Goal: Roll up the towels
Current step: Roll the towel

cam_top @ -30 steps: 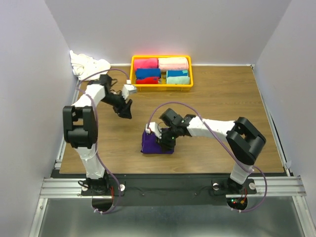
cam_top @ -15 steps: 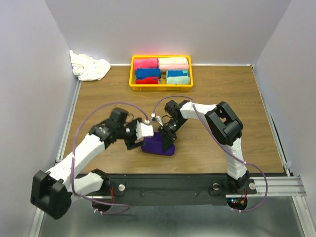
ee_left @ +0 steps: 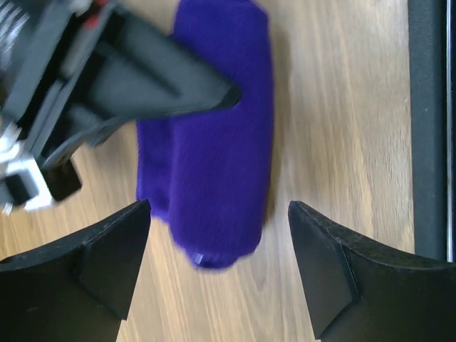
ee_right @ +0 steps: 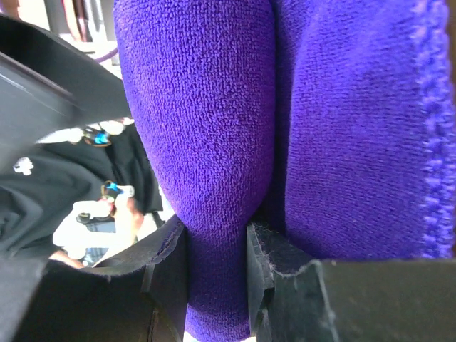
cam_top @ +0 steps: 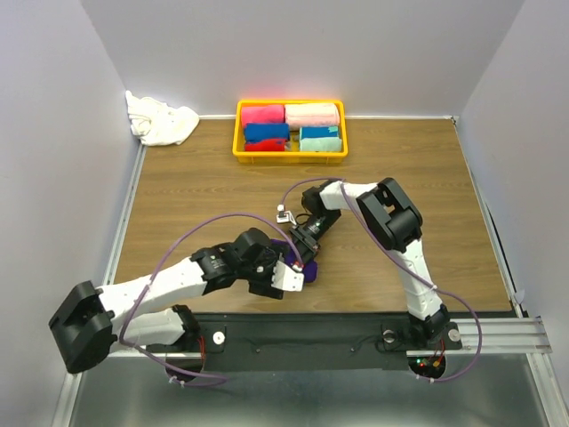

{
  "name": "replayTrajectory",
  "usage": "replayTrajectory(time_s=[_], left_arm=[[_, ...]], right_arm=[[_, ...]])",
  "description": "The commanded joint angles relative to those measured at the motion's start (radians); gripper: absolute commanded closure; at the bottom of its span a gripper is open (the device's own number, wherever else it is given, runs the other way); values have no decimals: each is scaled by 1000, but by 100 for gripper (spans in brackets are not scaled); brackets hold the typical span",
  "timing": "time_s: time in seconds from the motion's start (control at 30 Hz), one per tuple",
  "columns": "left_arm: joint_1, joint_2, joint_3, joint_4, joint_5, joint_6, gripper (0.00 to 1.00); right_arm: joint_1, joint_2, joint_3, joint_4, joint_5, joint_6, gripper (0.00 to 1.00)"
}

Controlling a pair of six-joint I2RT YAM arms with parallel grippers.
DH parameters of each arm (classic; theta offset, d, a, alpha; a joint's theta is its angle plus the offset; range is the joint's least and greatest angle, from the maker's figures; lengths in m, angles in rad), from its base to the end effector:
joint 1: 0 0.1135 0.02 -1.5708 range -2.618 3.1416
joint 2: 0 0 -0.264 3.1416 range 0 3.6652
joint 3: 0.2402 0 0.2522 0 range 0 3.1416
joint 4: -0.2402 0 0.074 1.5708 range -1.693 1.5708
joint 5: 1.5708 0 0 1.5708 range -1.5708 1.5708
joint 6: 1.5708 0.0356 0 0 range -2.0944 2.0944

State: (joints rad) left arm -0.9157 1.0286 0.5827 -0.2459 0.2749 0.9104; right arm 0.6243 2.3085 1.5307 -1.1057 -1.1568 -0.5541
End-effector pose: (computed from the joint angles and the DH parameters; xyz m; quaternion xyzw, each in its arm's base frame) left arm 0.1227 -0.1756 0.2191 0.7451 0.5019 -0.1251 0.4211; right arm 0.2950 0.2527 0.0957 0.3889 -0.7350 -0.5351 0.1493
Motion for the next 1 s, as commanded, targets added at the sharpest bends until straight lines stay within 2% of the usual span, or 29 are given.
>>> replayTrajectory(time_s=[0.0,0.07,0.17,0.2,0.23,0.3,0.33,0.37,0.4,0.43,0.47,0.5,0.53,0.6,0.7,0.83,0.87,0.9,0.97], left_arm=[[-48,73,-29,125,-100,47,11],[-49,120,-35,157,-112,58,12],[-49,174,-38,184,-129,67,22],[-49,203,-32,186,-131,62,26],[-49,218,-27,180,-129,47,37],[-49,247,0,155,-123,25,46],[-49,270,9,127,-117,21,53],[-49,280,15,113,-105,15,57],[-49,287,23,88,-97,12,64],[-49,288,28,77,-89,12,64],[-49,286,31,63,-68,13,71],[-49,287,42,38,-56,4,74],[-49,292,51,19,-27,-4,78],[-49,315,81,-39,3,-27,80],[-38,349,123,-84,36,-64,81],[67,421,239,-195,186,-91,81],[87,439,261,-214,207,-96,81],[103,461,310,-234,224,-97,80],[158,536,367,-317,280,-91,80]], right_arm=[[-5,48,32,-20,55,-52,98],[-6,58,46,-23,60,-56,97],[-9,62,62,-36,68,-69,96],[-11,60,63,-40,77,-70,94],[-12,57,63,-45,80,-79,94],[-15,42,62,-46,85,-81,91],[-23,35,66,-46,88,-81,89],[-26,29,72,-48,95,-78,85],[-38,16,83,-55,100,-75,74],[-44,9,95,-60,109,-73,66],[-54,3,130,-63,121,-67,58],[-76,-4,152,-68,149,-57,47],[-89,-20,173,-71,167,-50,43],[-135,-40,261,-78,232,-38,36],[-190,-87,369,-82,281,-21,33],[-288,-175,442,-82,258,-10,28],[-300,-194,445,-80,258,-12,24],[-310,-248,445,-79,256,-15,14],[-331,-311,410,-65,256,-20,10]])
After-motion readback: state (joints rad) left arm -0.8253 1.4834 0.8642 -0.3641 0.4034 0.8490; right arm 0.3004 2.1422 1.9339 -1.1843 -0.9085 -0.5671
